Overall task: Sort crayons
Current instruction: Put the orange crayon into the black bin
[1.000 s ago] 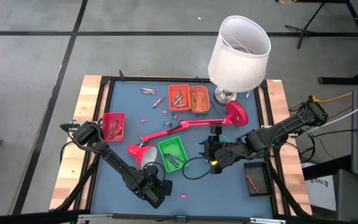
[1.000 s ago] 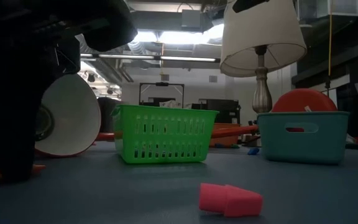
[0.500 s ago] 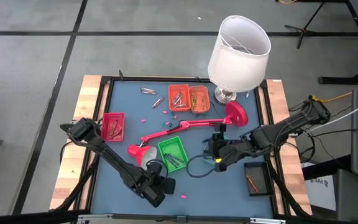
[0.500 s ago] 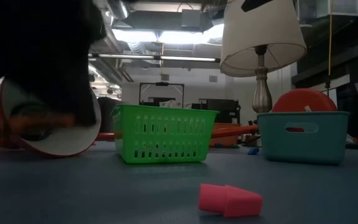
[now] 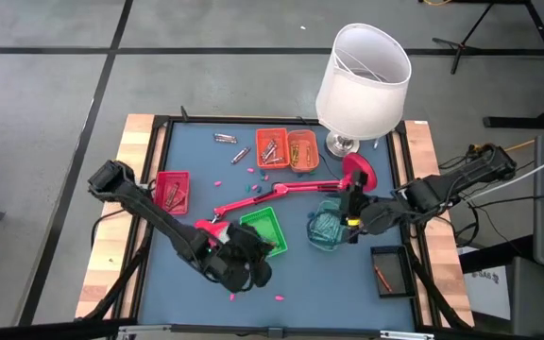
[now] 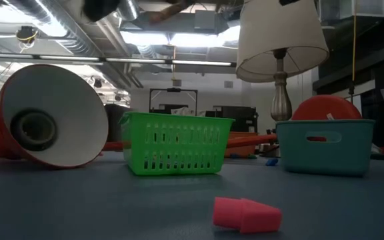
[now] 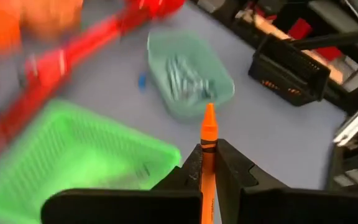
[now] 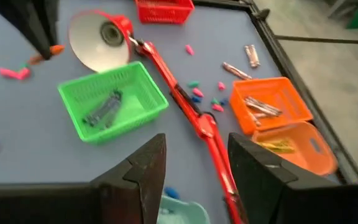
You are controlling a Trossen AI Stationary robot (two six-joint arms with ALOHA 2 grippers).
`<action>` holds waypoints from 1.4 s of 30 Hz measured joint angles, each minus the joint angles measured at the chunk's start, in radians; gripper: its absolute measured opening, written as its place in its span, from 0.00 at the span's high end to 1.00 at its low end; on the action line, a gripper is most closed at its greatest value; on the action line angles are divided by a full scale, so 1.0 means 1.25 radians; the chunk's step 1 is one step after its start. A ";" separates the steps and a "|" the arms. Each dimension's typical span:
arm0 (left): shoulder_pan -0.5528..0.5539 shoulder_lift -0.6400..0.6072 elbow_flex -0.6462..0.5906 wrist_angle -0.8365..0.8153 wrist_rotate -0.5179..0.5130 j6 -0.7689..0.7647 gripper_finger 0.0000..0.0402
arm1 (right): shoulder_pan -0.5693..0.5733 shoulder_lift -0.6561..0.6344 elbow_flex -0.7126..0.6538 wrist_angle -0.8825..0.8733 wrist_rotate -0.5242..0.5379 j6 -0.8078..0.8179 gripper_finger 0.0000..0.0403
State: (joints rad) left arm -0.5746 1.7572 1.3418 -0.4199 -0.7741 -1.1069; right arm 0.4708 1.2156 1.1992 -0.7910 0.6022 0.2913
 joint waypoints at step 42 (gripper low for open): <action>0.212 -0.016 0.002 0.494 0.373 0.811 0.99 | 0.000 0.012 -0.405 0.991 -0.246 -0.215 0.57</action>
State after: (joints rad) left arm -0.3101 1.7370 1.3437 0.1971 -0.3078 -0.0937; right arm 0.4709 1.2308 0.6933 0.4475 0.2954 0.0227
